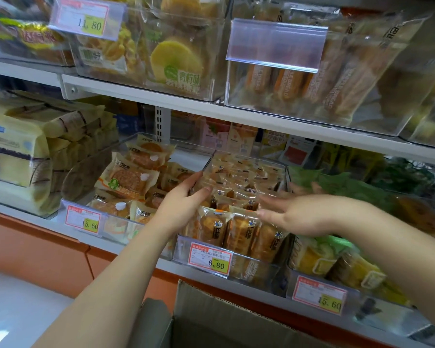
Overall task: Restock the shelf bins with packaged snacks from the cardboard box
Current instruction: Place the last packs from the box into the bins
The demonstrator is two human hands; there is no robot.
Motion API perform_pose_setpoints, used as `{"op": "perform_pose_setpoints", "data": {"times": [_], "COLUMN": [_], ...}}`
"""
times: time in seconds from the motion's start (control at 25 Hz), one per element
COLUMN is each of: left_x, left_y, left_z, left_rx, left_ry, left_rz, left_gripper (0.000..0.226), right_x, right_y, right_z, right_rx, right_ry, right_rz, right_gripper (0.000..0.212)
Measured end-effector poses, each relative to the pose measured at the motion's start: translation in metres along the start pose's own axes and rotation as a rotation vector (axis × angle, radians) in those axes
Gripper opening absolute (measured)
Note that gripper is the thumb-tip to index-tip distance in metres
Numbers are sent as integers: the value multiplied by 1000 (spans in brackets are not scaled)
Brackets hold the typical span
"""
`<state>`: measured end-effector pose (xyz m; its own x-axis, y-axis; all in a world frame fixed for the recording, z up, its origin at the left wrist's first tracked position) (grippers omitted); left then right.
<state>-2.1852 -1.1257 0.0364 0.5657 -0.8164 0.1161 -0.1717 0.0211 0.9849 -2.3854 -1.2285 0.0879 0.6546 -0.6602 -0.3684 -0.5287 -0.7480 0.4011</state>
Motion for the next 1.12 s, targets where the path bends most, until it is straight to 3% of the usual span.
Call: {"op": "perform_pose_setpoints", "data": {"times": [0.28, 0.44, 0.6, 0.68, 0.8, 0.92, 1.0, 1.12], "left_x": [0, 0, -8, -15, -38, -72, -81, -81], "left_y": [-1, -1, 9, 28, 75, 92, 86, 78], "left_z": [1, 0, 1, 3, 29, 97, 134, 162], "left_rx": [14, 23, 36, 175, 538, 734, 805, 987], "left_ry": [8, 12, 11, 38, 44, -226, -342, -315], "left_rz": [-3, -6, 21, 119, 399, 541, 577, 669], "left_gripper": [59, 59, 57, 55, 58, 64, 74, 74], "right_x": [-14, -16, -25, -55, -101, -123, -127, -126], "right_y": [3, -11, -4, 22, 74, 112, 116, 104], "right_z": [-3, 13, 7, 8, 32, 71, 92, 108], "right_rx": [72, -76, 172, 308, 498, 643, 568, 371], "right_ry": [99, 88, 200, 302, 411, 429, 410, 347], "right_rz": [-13, 10, -14, 14, 122, 269, 310, 307], "right_gripper": [60, 61, 58, 62, 67, 59, 62, 58]}}
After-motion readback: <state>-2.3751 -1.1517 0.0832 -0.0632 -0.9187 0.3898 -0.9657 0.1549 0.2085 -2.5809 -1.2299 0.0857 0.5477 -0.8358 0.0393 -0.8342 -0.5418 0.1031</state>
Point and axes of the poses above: each hand's wrist, its own x-axis towards the middle knuckle, its own z-axis out of the palm, y = z × x, the point moved 7 cm from there along x, towards the middle knuckle, and after that the axes turned 13 degrees about -x, right-handed, at the moved point
